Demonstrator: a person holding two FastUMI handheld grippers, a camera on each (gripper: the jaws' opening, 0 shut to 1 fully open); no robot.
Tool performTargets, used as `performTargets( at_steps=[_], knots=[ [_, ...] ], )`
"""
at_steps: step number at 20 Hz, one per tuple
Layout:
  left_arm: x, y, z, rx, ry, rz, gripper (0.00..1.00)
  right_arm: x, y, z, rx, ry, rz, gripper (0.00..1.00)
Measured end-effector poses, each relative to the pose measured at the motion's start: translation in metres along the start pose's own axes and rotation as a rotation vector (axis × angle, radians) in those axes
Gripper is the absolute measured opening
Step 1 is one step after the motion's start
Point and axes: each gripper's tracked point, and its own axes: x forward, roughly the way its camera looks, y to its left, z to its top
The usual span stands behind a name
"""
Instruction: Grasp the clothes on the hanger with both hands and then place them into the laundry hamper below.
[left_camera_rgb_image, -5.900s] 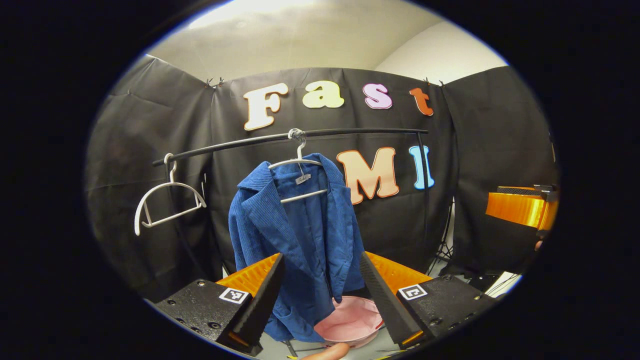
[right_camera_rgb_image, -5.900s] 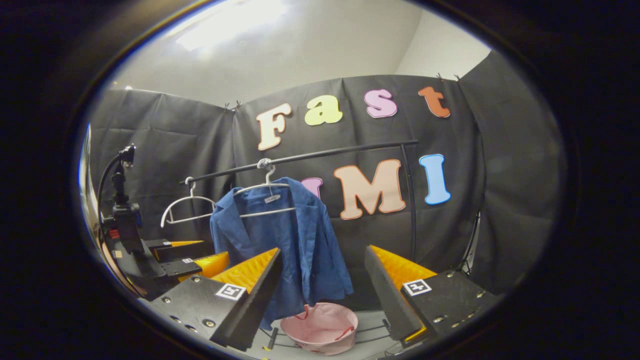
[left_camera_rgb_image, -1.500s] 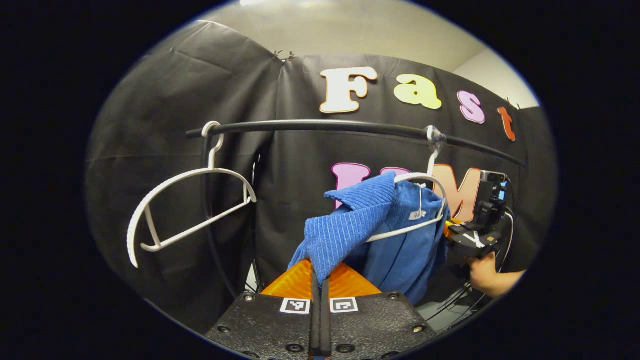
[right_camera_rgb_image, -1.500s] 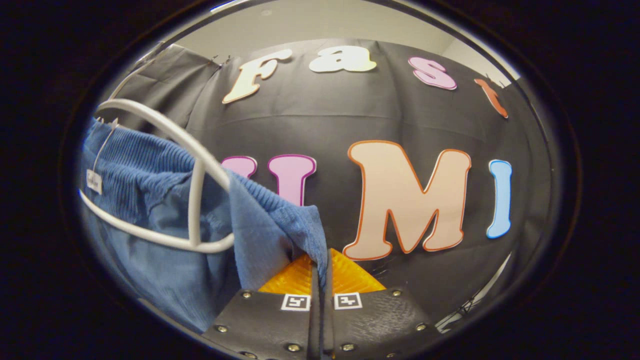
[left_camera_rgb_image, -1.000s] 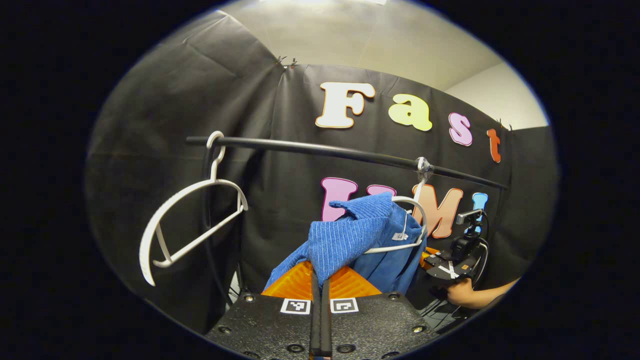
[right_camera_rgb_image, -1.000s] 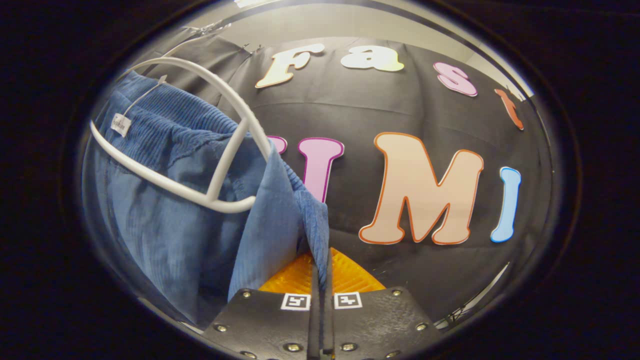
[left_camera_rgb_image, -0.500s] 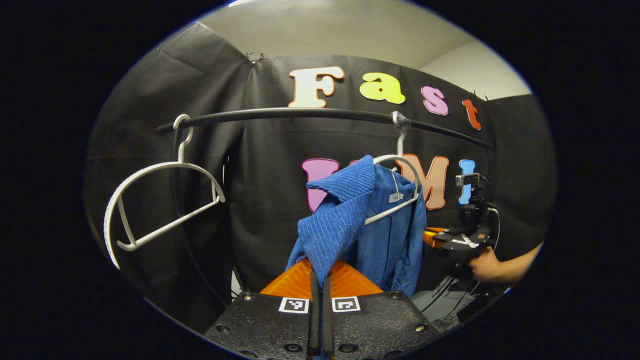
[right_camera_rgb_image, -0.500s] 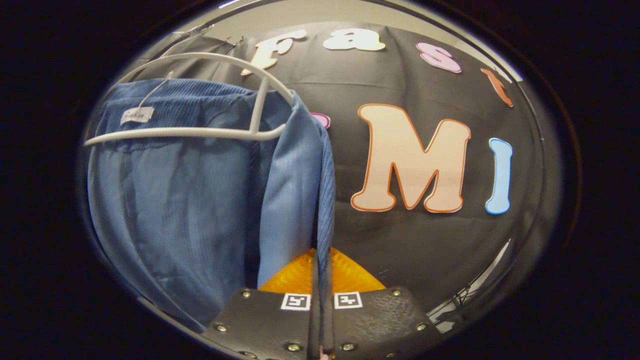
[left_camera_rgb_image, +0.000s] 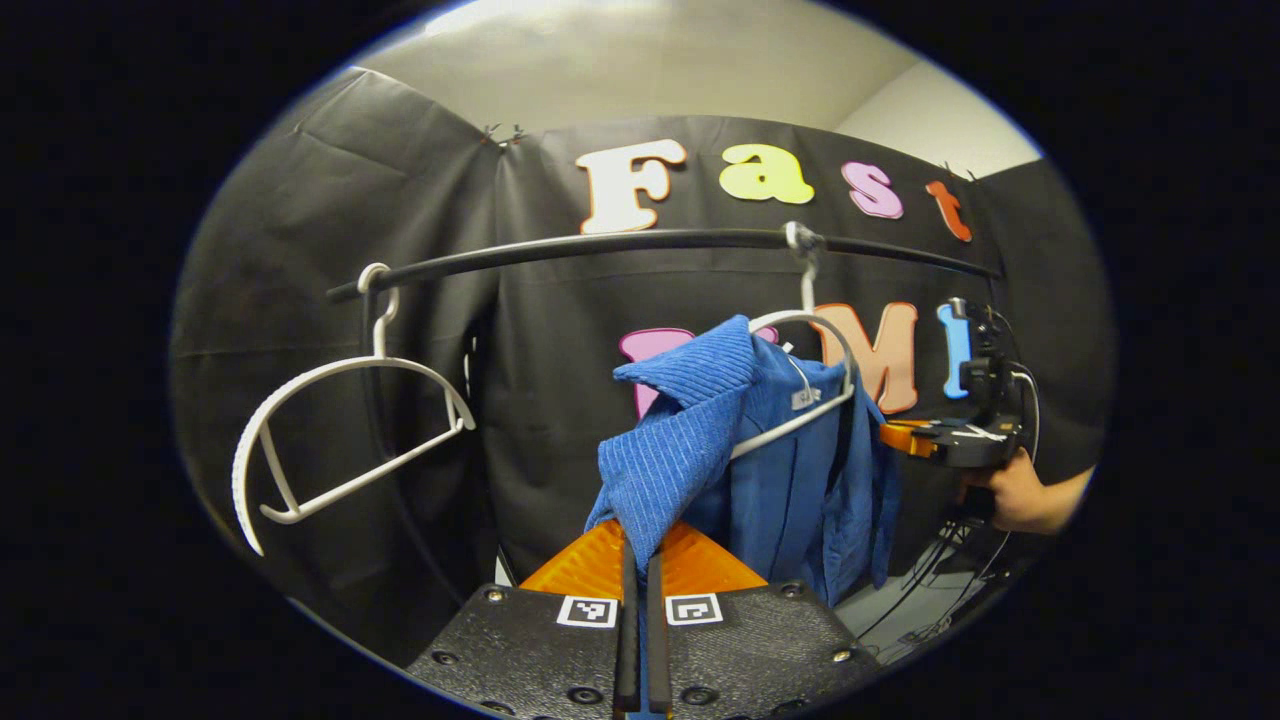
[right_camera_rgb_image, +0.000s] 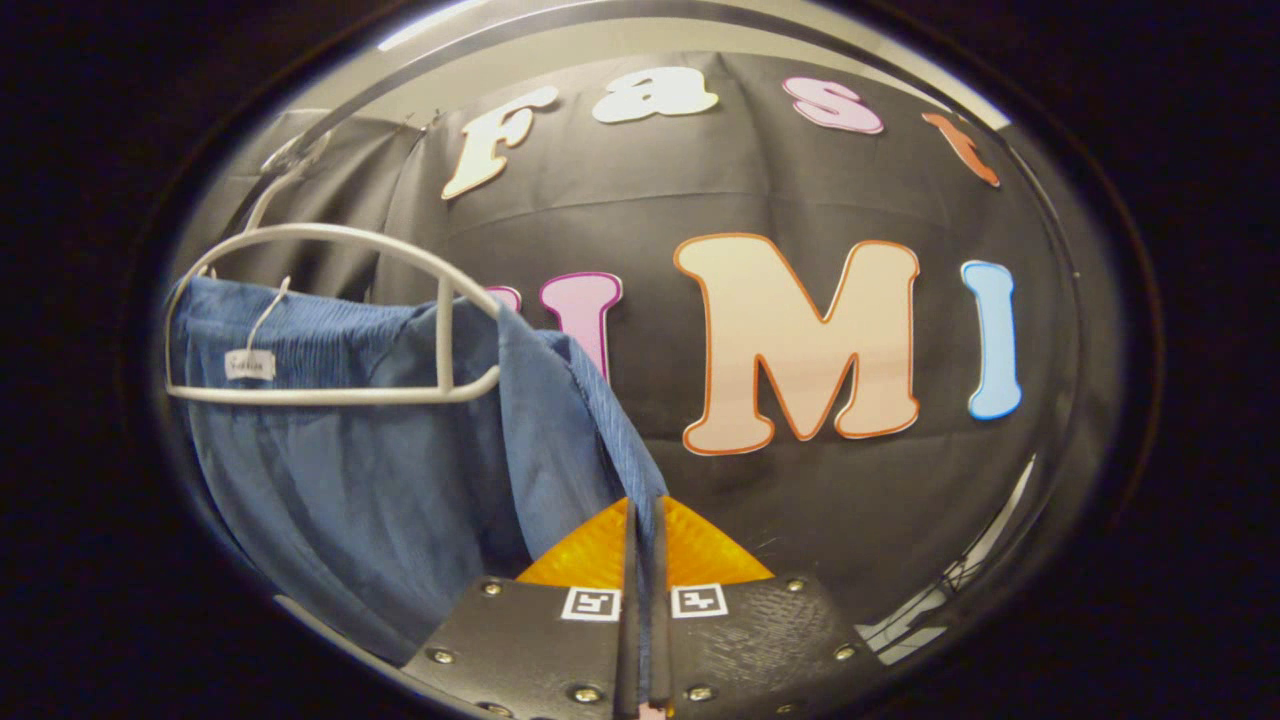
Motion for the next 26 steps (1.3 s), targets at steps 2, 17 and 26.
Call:
performTargets(
  at_steps=[2, 17, 26],
  knots=[
    [0.005, 0.006, 0.010, -0.033, -0.014, 0.021, 0.04, 0.005, 0.010, 0.001, 0.030, 0.004, 0.035, 0.22],
    [0.004, 0.031, 0.031, -0.204, 0.000, 0.040, 0.04, 0.074, 0.038, -0.010, 0.038, 0.054, 0.066, 0.02],
    [-0.005, 0.000, 0.027, -0.312, 0.014, -0.141, 0.02, 0.085, 0.026, -0.042, 0.084, 0.125, 0.055, 0.04]
  ],
)
